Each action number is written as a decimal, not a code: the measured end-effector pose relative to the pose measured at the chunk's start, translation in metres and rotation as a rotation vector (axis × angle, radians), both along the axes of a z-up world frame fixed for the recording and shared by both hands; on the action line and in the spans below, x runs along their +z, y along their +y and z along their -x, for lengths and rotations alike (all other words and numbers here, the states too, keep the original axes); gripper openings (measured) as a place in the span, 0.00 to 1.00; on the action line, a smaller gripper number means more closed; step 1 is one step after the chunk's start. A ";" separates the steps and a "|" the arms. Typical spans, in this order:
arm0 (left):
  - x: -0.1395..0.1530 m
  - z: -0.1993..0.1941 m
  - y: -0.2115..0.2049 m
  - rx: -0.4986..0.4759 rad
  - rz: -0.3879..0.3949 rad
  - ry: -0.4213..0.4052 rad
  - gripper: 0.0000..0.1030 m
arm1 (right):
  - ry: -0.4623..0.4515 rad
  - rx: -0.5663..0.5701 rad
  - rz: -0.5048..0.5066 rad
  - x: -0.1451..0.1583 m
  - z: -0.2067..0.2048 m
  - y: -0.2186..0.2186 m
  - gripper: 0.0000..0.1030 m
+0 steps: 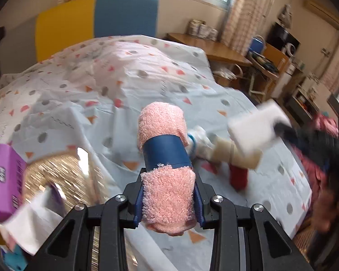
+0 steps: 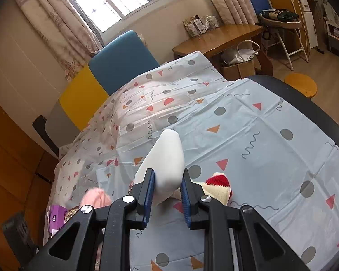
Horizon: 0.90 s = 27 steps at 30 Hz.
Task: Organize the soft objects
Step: 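Carry the pink towel into the gold tray and release it with the left tool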
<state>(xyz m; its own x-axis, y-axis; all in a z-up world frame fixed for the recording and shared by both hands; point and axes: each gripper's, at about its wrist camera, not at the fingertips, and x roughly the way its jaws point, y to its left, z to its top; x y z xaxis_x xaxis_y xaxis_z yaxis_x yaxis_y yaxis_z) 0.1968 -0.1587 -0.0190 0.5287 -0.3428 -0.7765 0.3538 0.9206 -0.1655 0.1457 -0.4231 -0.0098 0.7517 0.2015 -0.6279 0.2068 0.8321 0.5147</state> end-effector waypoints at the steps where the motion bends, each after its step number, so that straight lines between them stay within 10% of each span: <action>1: 0.007 -0.008 0.007 0.018 0.002 -0.007 0.35 | 0.003 0.011 -0.010 -0.004 0.003 0.004 0.21; 14: 0.059 -0.032 0.221 0.401 -0.008 -0.121 0.35 | 0.088 0.215 0.051 -0.053 0.009 0.069 0.21; 27: -0.048 0.062 0.386 0.707 0.080 0.130 0.36 | 0.104 0.225 0.098 -0.056 0.010 0.077 0.21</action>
